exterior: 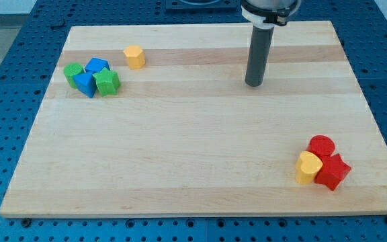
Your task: Move your arm to the yellow hexagon
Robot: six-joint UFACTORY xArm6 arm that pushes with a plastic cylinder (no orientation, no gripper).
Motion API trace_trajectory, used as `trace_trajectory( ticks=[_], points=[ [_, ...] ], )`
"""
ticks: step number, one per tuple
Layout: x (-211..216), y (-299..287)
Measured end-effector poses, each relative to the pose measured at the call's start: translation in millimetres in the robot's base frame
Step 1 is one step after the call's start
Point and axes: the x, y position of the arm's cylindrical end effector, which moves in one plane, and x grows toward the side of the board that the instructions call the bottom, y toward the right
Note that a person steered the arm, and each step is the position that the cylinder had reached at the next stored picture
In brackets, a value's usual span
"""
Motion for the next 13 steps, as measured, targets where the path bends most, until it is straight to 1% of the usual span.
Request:
trace_trajectory(
  ticks=[1,3,4,6,7,9,10,12,13],
  points=[
    [-7,0],
    [-55,-9],
    [-69,-11],
    [-128,-24],
    [-149,-48],
    [-154,-107],
    [-157,-118],
    [-165,-193],
    [-157,-224]
  ],
)
